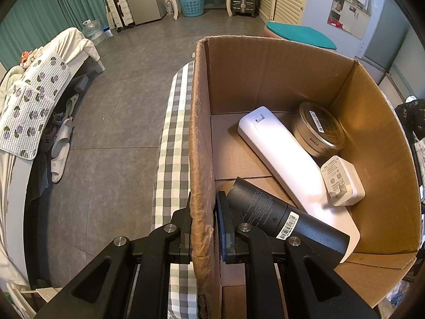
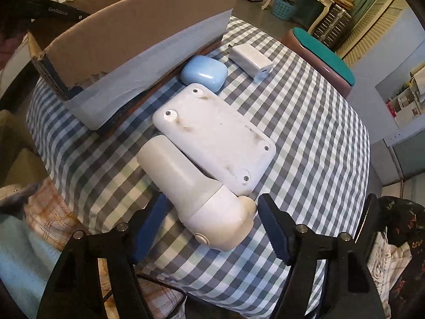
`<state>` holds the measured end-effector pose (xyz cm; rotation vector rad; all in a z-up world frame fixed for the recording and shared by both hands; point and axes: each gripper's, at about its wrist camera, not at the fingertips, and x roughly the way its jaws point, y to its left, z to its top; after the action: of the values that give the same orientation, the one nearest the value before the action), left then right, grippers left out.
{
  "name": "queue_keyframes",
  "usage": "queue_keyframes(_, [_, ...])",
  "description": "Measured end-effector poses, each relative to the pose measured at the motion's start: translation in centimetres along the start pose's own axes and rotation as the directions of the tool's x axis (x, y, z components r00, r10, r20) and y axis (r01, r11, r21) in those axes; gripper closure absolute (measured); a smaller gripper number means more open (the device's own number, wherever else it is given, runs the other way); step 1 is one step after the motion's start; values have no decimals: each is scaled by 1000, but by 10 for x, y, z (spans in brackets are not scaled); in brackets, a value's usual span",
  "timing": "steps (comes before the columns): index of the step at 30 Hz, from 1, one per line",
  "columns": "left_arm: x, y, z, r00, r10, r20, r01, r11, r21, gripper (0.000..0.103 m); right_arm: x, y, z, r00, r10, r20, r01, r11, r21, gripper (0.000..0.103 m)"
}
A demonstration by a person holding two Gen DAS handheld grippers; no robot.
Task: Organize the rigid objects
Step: 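Grasp the white cylindrical device by its round head with the right gripper, then carry the white cylindrical device into the box and release it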
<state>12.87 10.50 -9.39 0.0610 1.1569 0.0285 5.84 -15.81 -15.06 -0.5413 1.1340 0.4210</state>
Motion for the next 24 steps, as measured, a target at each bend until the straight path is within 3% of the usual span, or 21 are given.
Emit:
queue_keyframes(6, [-1,-2,0,1000,-1,1,1,1000,-2,91,-6,-3,-6,1000,-12,-13,13,1000,28,41])
queue_keyframes(12, [0,-3,-1,1000,-1,1,1,1000,-2,91,-24,-10,-19,999,-37,0,37,997,69,42])
queue_keyframes(18, [0,-4,-2,1000,-1,1,1,1000,-3,91,-48,-37,-24,995,-83,60,70,979,190,42])
queue_keyframes(24, [0,-3,-2,1000,-2,1,2,1000,-3,91,-75,-53,3,980,-104,167,57,963,264,43])
